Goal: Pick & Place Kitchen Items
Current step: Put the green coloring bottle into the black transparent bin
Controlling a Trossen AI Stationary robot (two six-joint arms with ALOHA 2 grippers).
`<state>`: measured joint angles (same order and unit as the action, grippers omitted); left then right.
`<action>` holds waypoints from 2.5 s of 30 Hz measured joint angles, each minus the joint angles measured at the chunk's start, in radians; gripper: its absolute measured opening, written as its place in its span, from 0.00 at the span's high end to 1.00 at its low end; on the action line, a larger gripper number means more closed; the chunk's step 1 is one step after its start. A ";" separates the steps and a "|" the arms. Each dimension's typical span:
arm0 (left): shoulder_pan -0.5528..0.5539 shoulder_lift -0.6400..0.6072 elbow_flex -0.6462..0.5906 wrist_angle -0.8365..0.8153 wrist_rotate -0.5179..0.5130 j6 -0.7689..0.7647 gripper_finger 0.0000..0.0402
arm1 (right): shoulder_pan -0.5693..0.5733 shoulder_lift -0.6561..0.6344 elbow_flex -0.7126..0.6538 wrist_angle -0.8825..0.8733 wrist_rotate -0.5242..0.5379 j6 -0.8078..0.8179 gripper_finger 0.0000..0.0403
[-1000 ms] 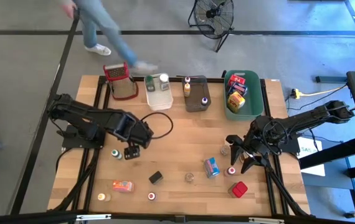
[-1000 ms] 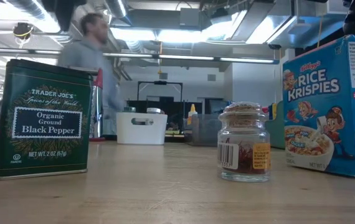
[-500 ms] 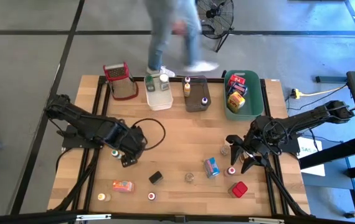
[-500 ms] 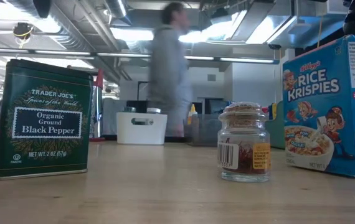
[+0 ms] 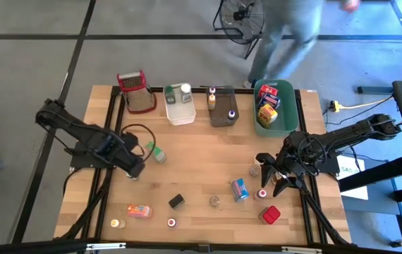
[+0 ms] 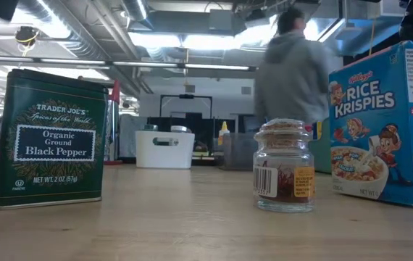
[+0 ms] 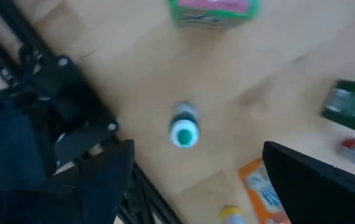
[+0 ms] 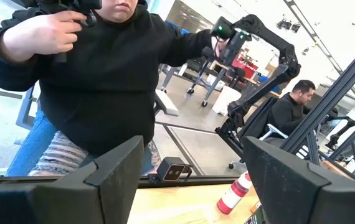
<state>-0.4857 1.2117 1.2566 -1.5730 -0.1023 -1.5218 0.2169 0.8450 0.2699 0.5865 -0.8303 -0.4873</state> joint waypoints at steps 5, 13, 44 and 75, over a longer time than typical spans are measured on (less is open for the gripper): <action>-0.045 -0.031 -0.089 0.005 -0.006 -0.069 0.13 | 0.000 0.000 0.000 0.000 0.000 0.000 0.31; -0.119 -0.026 -0.155 0.213 0.026 -0.089 0.13 | 0.000 0.000 0.000 0.000 0.030 0.000 0.31; -0.149 0.002 -0.281 0.225 0.027 -0.088 0.13 | 0.026 0.000 0.000 0.022 0.042 0.009 0.31; -0.147 -0.051 -0.450 0.396 0.005 -0.172 0.13 | 0.048 0.000 0.000 0.065 0.042 0.035 0.31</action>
<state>-0.6323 1.1610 0.8070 -1.1770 -0.0975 -1.6942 0.2646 0.8448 0.2703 0.6518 -0.7883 -0.4526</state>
